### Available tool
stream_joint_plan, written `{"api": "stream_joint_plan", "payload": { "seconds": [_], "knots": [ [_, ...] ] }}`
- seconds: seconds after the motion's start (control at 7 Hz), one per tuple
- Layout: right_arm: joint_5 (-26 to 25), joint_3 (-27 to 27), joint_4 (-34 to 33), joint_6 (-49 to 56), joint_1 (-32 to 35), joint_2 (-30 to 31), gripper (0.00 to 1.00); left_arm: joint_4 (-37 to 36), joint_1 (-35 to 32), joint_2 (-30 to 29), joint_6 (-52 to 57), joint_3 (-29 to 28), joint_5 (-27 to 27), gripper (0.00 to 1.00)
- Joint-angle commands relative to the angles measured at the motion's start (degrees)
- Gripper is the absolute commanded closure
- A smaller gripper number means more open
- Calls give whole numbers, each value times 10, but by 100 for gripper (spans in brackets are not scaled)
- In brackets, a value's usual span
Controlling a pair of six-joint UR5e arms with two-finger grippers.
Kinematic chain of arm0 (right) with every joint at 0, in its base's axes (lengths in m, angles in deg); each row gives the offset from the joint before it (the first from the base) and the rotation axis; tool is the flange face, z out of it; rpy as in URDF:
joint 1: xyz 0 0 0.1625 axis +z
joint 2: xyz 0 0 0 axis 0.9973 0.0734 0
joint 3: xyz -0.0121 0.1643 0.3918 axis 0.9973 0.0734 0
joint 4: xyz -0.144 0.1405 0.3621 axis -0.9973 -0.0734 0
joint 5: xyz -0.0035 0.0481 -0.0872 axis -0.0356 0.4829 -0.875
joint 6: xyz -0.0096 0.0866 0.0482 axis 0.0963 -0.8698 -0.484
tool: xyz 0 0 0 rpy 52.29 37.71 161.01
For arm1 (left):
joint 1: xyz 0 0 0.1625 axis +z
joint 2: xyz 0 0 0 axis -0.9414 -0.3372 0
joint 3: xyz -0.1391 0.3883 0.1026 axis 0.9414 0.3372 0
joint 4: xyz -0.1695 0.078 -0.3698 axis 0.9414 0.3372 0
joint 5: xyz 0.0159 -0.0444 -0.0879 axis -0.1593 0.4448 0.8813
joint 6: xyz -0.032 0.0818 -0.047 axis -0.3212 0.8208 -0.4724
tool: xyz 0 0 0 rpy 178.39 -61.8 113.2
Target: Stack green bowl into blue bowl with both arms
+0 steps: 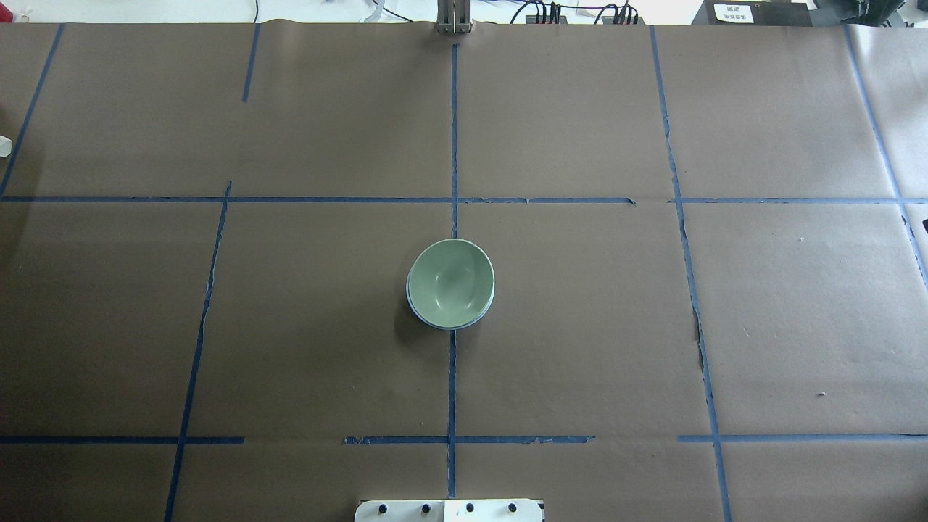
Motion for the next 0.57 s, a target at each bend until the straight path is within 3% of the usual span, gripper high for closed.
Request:
{"api": "stream_joint_plan", "payload": {
  "seconds": [0.0,0.43],
  "knots": [
    [12,24,-3,29,86,7,0,0,0,0,0,0,0,0],
    [47,22,-7,100,108,34,0,0,0,1,0,1,-1,0]
  ]
}}
